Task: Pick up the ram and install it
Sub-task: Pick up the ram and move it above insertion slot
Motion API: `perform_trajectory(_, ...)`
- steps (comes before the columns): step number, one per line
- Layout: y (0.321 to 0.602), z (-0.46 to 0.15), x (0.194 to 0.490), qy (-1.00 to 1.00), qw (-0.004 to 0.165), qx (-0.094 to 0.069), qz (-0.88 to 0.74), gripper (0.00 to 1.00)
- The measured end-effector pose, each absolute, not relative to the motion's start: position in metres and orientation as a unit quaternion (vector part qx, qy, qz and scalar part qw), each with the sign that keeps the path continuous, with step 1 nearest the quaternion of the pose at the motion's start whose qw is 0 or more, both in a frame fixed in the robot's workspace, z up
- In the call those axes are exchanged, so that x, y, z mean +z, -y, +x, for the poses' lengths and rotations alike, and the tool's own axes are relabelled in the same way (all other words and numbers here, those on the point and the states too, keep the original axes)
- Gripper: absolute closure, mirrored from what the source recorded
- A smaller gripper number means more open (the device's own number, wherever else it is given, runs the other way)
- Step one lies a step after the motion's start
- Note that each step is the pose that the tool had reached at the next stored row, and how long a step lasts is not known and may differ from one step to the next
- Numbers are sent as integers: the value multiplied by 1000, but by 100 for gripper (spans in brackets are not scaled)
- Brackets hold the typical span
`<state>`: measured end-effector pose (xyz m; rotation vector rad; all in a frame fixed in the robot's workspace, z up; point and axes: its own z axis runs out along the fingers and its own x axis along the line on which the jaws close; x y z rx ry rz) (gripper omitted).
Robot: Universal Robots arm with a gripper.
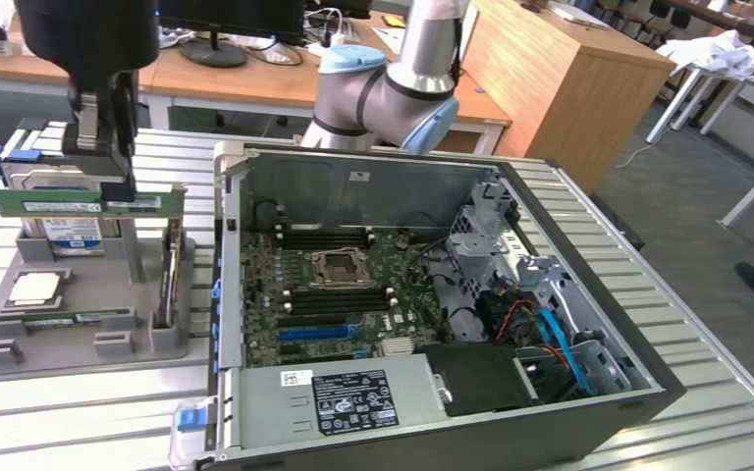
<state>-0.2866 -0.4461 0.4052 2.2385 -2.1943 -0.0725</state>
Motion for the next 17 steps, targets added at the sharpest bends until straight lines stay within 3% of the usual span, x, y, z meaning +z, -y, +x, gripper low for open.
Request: perform_trajectory(17, 446, -237, 405, 700, 3, -23, 714, 89)
